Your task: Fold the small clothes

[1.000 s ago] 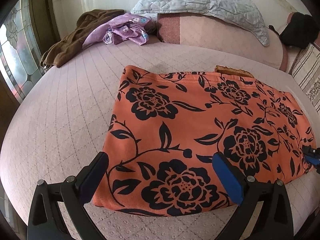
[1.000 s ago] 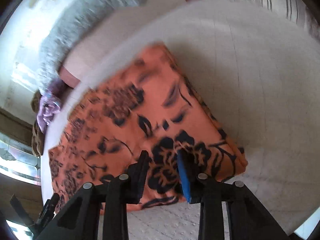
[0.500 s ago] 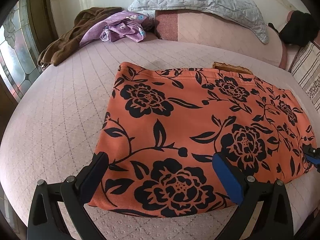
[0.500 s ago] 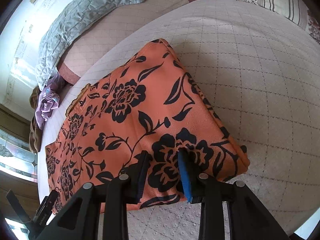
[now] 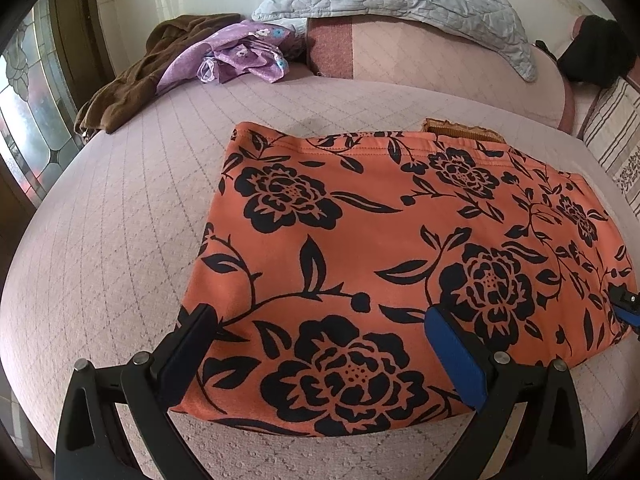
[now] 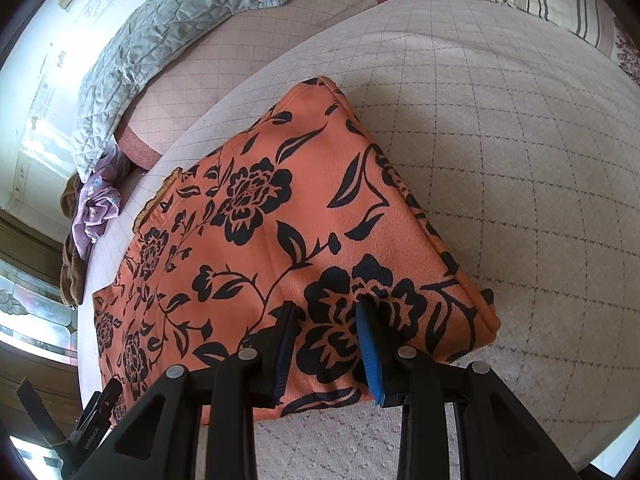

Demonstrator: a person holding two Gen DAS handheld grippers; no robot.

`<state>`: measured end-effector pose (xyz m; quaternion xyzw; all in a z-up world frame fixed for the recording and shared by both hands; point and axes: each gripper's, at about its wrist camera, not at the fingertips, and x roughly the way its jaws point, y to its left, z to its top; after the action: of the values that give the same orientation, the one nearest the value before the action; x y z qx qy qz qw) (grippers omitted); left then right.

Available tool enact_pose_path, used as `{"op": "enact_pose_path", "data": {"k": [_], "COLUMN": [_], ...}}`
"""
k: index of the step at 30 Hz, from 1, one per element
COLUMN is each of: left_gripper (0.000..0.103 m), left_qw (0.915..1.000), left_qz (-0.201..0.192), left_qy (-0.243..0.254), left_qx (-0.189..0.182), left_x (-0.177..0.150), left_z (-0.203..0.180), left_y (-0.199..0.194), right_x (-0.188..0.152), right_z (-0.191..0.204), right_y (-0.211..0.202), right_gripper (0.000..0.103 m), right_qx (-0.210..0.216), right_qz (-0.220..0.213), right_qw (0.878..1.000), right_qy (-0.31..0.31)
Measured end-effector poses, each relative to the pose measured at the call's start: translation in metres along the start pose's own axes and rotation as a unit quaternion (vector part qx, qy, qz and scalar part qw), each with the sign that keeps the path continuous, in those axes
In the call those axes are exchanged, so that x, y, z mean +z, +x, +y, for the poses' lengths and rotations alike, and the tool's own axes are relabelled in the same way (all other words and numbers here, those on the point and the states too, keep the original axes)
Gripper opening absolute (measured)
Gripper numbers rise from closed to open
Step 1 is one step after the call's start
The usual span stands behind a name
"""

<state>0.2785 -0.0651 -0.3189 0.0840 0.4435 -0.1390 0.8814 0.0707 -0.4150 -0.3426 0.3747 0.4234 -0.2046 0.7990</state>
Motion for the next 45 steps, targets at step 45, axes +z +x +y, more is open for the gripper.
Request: {"op": "enact_pose_path", "data": {"k": [45], "left_gripper": [0.103], "left_qw": [0.9992], "left_qz": [-0.037], "left_qy": [-0.014], "left_qx": [0.002], "left_x": [0.004], "left_z": [0.018], "left_y": [-0.025], "right_x": [-0.033], "right_z": [0.004], "right_y": [-0.026], "right_gripper": [0.061], "right_qx": [0.122], "right_qz": [0.058], "right_qw": [0.991], "right_qy": [0.013]}}
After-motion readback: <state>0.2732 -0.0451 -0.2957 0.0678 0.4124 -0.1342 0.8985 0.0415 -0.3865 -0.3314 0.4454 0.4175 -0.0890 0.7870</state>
